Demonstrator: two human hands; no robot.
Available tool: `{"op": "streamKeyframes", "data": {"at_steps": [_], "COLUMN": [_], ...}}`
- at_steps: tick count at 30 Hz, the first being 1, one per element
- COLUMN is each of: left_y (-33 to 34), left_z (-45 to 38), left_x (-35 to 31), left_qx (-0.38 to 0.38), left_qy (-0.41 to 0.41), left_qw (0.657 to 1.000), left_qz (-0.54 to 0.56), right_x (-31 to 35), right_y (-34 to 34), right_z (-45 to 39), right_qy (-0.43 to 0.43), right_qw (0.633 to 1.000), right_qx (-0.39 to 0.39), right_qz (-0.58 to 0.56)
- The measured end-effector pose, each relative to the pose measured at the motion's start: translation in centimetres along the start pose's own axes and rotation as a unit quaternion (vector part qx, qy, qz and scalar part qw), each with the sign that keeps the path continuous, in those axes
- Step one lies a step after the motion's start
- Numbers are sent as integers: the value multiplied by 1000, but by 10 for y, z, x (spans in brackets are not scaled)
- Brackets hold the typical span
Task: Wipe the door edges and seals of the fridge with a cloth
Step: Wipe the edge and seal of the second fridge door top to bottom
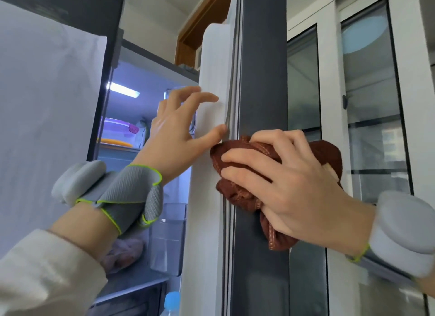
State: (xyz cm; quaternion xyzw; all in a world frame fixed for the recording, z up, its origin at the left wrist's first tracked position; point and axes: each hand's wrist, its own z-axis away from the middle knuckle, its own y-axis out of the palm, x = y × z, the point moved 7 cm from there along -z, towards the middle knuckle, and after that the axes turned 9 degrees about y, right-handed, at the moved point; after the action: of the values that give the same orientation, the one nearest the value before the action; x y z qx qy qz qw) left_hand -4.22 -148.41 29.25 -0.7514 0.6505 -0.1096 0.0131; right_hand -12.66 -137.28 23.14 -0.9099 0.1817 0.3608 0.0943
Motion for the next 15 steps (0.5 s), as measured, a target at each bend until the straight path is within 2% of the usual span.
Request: {"op": "streamKeyframes", "data": {"at_steps": [8,12,15], "left_y": [2,6,6], "left_z": [2,1,0], "left_x": [0,0,6], "left_qx": [-27,-27,-28], "left_qy": [-2,6,19], "left_qw": [1000,1000,999], "left_qz": [11,-5,-7], "right_x": [50,38,5], "right_y": [-4,-10,-18], "right_z": [58,48,12], "right_qy": [-24,-97,-100], "right_qw": [998,995,994], "right_qx": [29,29,4], "right_qz": [-49,-20,33]}}
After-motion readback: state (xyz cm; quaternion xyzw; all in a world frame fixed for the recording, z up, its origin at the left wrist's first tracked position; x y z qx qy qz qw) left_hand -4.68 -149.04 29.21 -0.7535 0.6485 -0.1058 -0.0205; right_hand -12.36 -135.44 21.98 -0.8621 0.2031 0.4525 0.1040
